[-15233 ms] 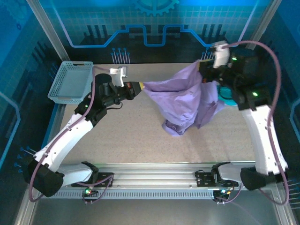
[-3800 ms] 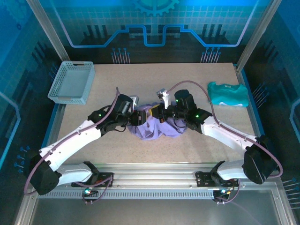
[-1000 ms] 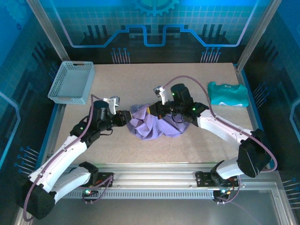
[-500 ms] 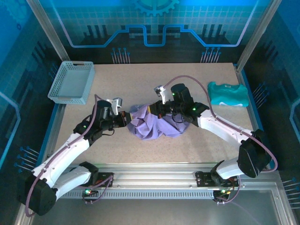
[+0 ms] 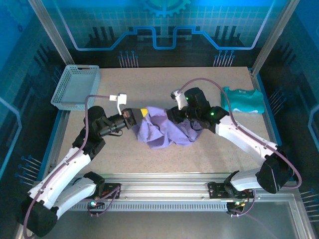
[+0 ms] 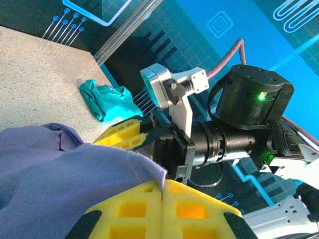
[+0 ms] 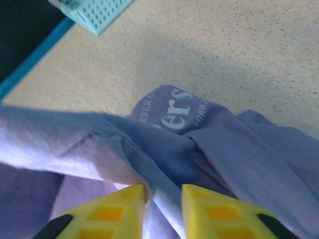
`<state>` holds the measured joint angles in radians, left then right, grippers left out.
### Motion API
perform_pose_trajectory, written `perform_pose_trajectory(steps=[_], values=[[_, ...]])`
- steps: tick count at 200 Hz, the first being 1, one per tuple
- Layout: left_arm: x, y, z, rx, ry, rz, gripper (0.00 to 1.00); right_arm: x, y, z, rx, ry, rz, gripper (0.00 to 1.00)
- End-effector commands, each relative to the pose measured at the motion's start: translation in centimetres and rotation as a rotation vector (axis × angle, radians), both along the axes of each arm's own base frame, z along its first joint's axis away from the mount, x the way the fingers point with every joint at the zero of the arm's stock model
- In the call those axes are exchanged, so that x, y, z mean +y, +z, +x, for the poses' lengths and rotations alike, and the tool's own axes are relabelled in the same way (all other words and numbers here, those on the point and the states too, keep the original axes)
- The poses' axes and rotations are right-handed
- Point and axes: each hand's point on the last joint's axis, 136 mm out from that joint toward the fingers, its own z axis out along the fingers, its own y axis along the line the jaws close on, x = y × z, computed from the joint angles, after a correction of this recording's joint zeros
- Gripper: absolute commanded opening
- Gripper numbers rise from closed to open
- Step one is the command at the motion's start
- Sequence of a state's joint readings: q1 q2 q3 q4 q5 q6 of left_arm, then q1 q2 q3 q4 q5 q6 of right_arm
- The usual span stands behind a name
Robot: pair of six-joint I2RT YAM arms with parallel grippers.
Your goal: Fold the inside-out t-shirt
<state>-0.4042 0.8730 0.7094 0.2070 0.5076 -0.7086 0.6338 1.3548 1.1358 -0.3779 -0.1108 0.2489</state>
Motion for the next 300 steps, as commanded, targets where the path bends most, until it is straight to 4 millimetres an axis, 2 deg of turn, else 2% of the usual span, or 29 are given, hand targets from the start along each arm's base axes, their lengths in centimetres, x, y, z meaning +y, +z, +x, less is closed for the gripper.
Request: perform_pose_trajectory(steps=[1, 21, 52, 70, 79, 88, 122, 150, 156, 164, 178, 190, 210, 226, 245, 256, 282, 300], values=[[-0.4, 2.1, -0.4, -0.053, -0.031, -0.009, 0.00, -1.5, 2.0, -1.3, -0.074, 0.056, -0.071, 0.33], [-0.4, 1.6, -0.1, -0.049, -0.022, 0.014, 0.00, -1.5, 2.6, -3.2, -0.089, 0.120, -0.053, 0.39], [-0.5, 1.1, 0.2, -0.040, -0.023, 0.044, 0.00, -0.6, 2.3, -5.7, -0.096, 0.179, -0.012, 0.48], [-0.6, 0.9, 0.2, -0.036, -0.029, 0.053, 0.00, -0.1, 1.9, -5.2, -0.107, 0.135, -0.012, 0.55], [-0.6, 0.8, 0.2, -0.034, -0.027, 0.057, 0.00, 0.3, 1.7, -4.7, -0.094, 0.113, -0.003, 0.66], [-0.6, 0.8, 0.2, -0.033, -0.026, 0.059, 0.00, 0.8, 1.3, -4.4, -0.073, 0.093, 0.008, 0.70], [-0.4, 0.4, 0.4, -0.030, -0.013, 0.071, 0.00, 1.9, -1.1, -2.9, 0.093, -0.096, 0.071, 0.70], [-0.5, 0.1, 0.3, -0.026, -0.013, 0.077, 0.00, 4.1, -3.0, -2.0, 0.173, -0.182, 0.128, 0.71], [-0.4, 0.0, 0.3, -0.026, -0.010, 0.080, 0.00, 4.5, -3.3, -1.8, 0.184, -0.193, 0.132, 0.69], [-0.2, -0.1, 0.4, -0.024, 0.000, 0.087, 0.00, 5.1, -3.5, -1.7, 0.191, -0.185, 0.144, 0.62], [0.6, -0.6, 0.7, -0.003, 0.059, 0.114, 0.00, 5.7, -2.7, -1.7, 0.175, -0.157, 0.178, 0.39], [2.6, -2.0, 1.8, 0.051, 0.199, 0.175, 0.00, 5.5, -0.9, -1.8, 0.124, -0.107, 0.214, 0.23], [6.8, -5.6, 3.2, 0.155, 0.436, 0.335, 0.00, 5.2, 3.1, -2.7, 0.025, 0.021, 0.345, 0.07], [8.3, -7.3, 3.5, 0.183, 0.504, 0.419, 0.00, 4.9, 5.7, -3.6, -0.035, 0.116, 0.476, 0.04], [8.6, -8.2, 3.9, 0.184, 0.515, 0.463, 0.00, 5.0, 6.4, -4.1, -0.031, 0.174, 0.512, 0.03], [8.5, -8.5, 4.1, 0.186, 0.509, 0.476, 0.03, 5.1, 6.3, -4.1, -0.026, 0.181, 0.515, 0.02], [8.2, -9.3, 4.2, 0.199, 0.482, 0.516, 0.16, 5.4, 6.6, -3.9, -0.019, 0.206, 0.554, 0.00], [8.1, -9.2, 3.7, 0.198, 0.460, 0.535, 0.30, 5.2, 6.4, -3.4, -0.015, 0.194, 0.539, 0.00]])
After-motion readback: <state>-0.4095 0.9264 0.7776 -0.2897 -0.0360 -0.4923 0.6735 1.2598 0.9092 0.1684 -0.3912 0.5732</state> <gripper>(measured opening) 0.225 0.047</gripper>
